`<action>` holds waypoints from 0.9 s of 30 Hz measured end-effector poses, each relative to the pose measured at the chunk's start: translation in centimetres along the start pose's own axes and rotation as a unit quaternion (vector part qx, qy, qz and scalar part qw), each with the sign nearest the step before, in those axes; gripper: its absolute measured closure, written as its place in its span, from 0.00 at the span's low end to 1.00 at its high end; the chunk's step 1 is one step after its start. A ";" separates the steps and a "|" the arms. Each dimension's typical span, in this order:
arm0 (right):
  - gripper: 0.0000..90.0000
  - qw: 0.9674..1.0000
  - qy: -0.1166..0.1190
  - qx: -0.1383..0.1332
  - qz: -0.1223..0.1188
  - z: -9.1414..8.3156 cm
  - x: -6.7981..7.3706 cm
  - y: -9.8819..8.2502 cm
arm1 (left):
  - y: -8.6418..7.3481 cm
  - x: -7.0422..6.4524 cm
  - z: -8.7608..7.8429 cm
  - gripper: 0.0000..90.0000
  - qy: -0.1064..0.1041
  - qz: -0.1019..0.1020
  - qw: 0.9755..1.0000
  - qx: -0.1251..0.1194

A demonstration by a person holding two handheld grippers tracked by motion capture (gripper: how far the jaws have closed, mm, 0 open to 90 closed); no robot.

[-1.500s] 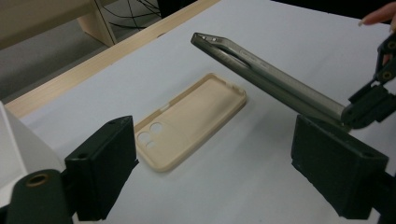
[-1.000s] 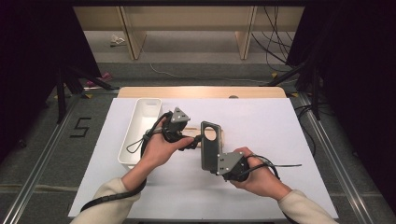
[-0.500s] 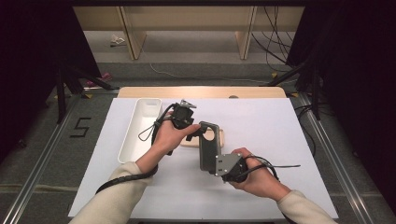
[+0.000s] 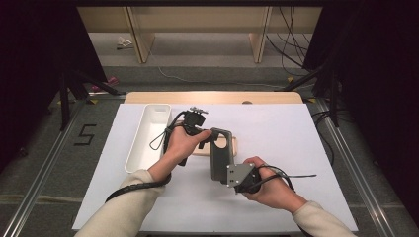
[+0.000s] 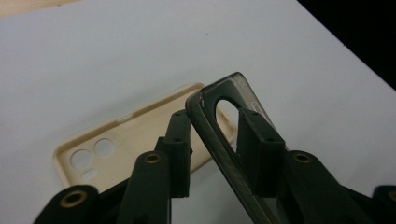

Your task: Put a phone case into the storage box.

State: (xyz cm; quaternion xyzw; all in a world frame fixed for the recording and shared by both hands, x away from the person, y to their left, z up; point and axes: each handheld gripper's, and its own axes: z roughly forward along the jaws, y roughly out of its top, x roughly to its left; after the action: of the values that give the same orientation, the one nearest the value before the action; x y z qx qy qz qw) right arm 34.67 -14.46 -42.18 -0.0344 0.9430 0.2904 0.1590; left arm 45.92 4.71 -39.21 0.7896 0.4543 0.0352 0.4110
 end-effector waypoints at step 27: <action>0.36 0.972 -0.029 -0.069 0.224 -0.4 -1.9 -3.0 | -0.1 -1.5 -4.3 0.90 0.004 0.125 0.982 -0.144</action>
State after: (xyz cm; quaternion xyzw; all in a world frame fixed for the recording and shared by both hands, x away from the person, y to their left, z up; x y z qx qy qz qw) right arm 36.87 -17.21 -42.87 0.1750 0.8995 0.3837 0.1141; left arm 43.15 6.30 -35.92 0.7722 0.3440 0.1543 0.5114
